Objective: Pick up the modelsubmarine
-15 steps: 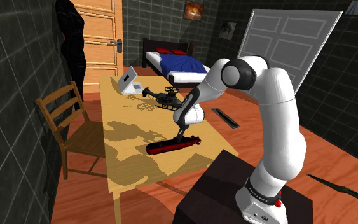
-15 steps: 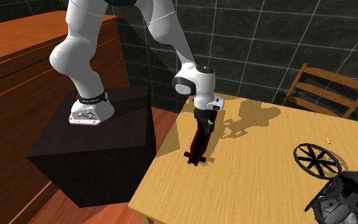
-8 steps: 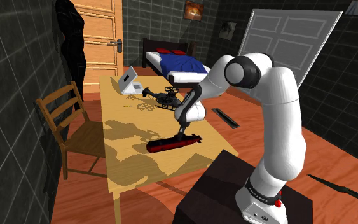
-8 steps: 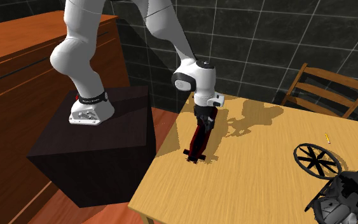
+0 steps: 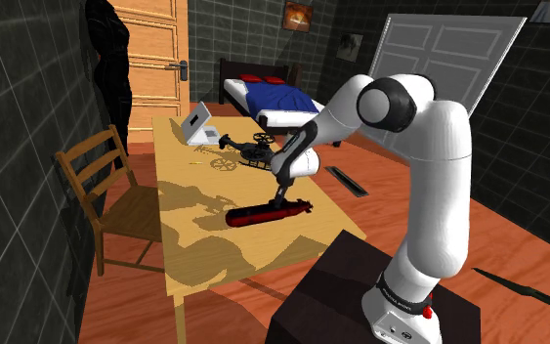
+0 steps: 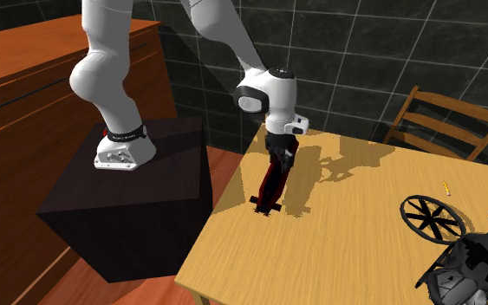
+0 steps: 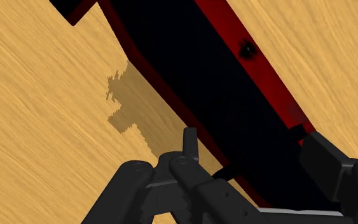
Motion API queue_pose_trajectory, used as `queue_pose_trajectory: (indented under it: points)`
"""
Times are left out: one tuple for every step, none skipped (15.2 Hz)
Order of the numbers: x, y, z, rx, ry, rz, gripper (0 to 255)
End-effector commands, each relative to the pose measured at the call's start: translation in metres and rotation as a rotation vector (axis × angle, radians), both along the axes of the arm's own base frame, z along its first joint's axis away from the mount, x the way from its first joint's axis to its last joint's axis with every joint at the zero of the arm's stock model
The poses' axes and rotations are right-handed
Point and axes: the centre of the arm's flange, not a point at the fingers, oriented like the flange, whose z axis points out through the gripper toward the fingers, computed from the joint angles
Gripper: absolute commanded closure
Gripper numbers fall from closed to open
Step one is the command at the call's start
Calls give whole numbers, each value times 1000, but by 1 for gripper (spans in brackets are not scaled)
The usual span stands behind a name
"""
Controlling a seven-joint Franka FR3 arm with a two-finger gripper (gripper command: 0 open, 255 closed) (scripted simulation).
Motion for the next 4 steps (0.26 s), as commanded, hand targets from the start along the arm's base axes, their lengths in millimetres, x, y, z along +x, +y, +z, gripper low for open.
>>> queue_pose_trajectory:
  points:
    - [1, 1, 11, 0, -2, 0, 255]
    - [1, 1, 17, 0, -2, 0, 255]
    - [1, 1, 18, 0, -2, 0, 255]
    - [1, 1, 18, 0, -2, 0, 255]
